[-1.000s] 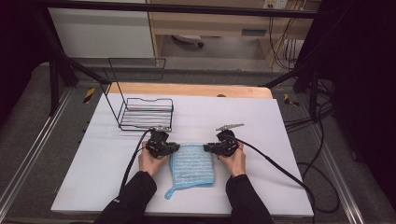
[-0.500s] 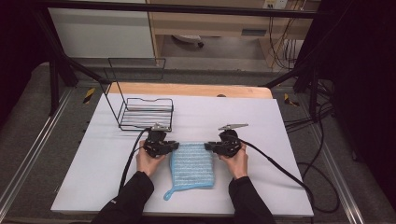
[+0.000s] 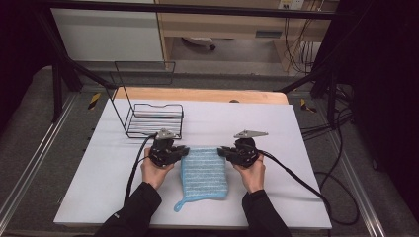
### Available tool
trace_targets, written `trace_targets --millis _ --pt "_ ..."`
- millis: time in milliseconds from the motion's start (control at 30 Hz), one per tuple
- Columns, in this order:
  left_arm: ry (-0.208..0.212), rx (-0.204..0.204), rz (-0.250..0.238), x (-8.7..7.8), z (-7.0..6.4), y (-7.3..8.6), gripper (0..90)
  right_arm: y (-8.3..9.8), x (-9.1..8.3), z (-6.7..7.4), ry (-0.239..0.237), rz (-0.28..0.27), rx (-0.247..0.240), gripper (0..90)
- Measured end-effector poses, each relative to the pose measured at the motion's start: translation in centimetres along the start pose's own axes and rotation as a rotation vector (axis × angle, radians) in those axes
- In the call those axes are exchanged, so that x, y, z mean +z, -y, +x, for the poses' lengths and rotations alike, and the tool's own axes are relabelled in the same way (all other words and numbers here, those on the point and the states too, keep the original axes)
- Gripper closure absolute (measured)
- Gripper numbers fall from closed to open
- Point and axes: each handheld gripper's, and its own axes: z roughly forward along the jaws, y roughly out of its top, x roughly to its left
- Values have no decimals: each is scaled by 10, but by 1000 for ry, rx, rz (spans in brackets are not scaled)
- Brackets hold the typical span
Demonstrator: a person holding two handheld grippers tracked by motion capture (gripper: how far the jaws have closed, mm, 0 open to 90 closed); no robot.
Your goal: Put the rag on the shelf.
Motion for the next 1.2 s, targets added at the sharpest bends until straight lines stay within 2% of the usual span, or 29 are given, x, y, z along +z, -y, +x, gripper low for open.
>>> trace_targets --millis 467,600,1000,1200 --pt "2 48 -96 -25 -13 -12 801 -4 -27 14 -10 -168 1 811" --pt "-9 66 -120 -33 -17 -13 801 -4 -31 21 12 -205 -28 812" --pt "-12 75 -189 -58 -22 -18 801 -14 -43 45 9 -316 -71 812" --pt "-12 72 -226 -71 -19 -21 801 -19 -44 53 -3 -351 -79 813"
